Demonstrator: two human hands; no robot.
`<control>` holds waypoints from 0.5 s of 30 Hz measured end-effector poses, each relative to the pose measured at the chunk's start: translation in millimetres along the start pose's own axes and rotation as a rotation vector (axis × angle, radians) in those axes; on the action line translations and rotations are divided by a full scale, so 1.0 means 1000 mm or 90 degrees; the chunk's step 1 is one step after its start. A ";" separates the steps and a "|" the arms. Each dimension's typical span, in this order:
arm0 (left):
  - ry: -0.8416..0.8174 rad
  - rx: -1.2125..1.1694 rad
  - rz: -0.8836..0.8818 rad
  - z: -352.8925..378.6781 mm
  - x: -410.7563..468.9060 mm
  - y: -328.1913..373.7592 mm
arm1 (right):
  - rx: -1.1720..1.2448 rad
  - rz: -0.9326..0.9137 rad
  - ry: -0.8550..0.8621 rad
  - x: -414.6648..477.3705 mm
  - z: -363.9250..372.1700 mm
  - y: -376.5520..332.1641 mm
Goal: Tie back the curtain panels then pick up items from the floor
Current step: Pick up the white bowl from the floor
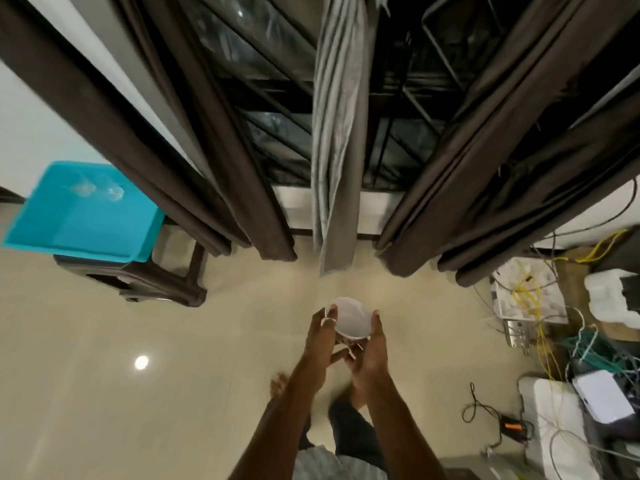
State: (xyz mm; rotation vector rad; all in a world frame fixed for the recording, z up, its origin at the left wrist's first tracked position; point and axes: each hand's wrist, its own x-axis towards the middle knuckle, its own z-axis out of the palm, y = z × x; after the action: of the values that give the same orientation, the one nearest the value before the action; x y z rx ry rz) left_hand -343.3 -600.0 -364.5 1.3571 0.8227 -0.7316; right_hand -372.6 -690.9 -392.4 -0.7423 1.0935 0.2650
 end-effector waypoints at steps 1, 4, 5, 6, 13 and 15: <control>0.007 -0.021 0.004 -0.010 -0.007 0.003 | -0.010 0.000 -0.009 -0.009 0.010 0.004; 0.022 -0.088 0.016 -0.039 -0.019 0.012 | -0.083 0.008 -0.034 -0.023 0.038 0.008; 0.024 -0.113 0.021 -0.050 -0.021 0.016 | -0.118 0.008 -0.043 -0.025 0.049 0.006; 0.027 -0.136 0.027 -0.061 -0.021 0.022 | -0.156 0.005 -0.052 -0.025 0.060 0.005; 0.048 -0.258 0.085 -0.157 -0.028 0.052 | -0.282 -0.051 -0.104 -0.043 0.148 0.053; 0.051 -0.276 0.096 -0.194 -0.030 0.056 | -0.297 -0.052 -0.132 -0.049 0.170 0.081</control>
State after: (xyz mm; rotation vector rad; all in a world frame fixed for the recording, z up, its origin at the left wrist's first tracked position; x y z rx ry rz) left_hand -328.2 -403.1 -314.8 1.0469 0.8728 -0.3544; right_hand -318.4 -511.5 -339.8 -1.1447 0.8073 0.5257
